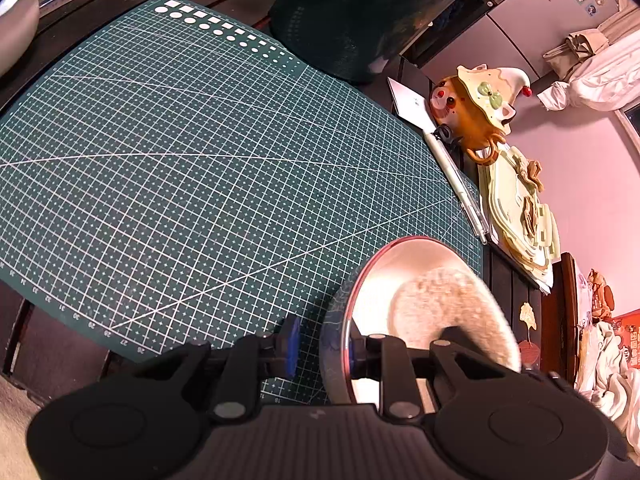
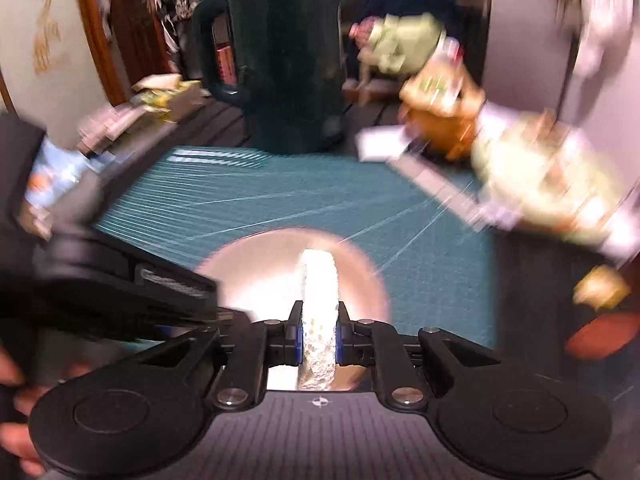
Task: Clean bowl
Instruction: 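Scrub the bowl wall near the left gripper with the right-held sponge, then tilt the bowl with the left gripper while the right gripper scrubs inside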
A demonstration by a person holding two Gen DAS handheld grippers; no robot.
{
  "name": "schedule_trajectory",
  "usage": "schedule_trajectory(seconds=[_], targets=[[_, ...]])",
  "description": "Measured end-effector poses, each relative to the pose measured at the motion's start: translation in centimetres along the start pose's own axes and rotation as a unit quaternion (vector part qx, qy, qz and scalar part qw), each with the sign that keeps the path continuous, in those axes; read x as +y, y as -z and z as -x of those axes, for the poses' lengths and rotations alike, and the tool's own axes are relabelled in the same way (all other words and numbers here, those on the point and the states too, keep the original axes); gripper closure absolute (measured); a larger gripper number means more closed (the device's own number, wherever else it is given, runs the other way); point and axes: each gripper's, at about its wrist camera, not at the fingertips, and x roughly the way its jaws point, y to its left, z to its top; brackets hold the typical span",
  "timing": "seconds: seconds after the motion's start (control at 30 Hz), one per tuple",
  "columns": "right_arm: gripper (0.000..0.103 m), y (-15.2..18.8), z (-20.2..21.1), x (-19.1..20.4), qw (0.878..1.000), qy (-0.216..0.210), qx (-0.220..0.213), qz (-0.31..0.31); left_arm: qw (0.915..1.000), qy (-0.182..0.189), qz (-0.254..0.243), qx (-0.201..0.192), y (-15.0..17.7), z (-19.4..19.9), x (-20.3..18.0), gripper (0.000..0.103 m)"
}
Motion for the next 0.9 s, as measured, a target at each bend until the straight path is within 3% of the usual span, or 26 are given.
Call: schedule_trajectory(seconds=[0.23,0.5,0.73,0.9], targets=[[0.091,-0.9,2.6,-1.0,0.999,0.005,-0.040,-0.001,1.0000,-0.001,-0.003,0.000,0.1,-0.2,-0.3,0.081],[0.090,-1.1,1.2,-3.1,0.994,-0.086,0.022,-0.064,1.0000,0.003,-0.005,-0.002,-0.2,-0.7,-0.7,0.081],[0.090,-0.7,-0.3,-4.0,0.975,-0.155,0.056,-0.146,0.9997,0.019,0.012,-0.010,-0.7,-0.8,-0.8,0.081],[0.090,-0.1,-1.2,-5.3,0.954,-0.195,0.064,-0.220,0.9989,0.027,0.008,-0.037,-1.3,0.8,-0.4,0.082]])
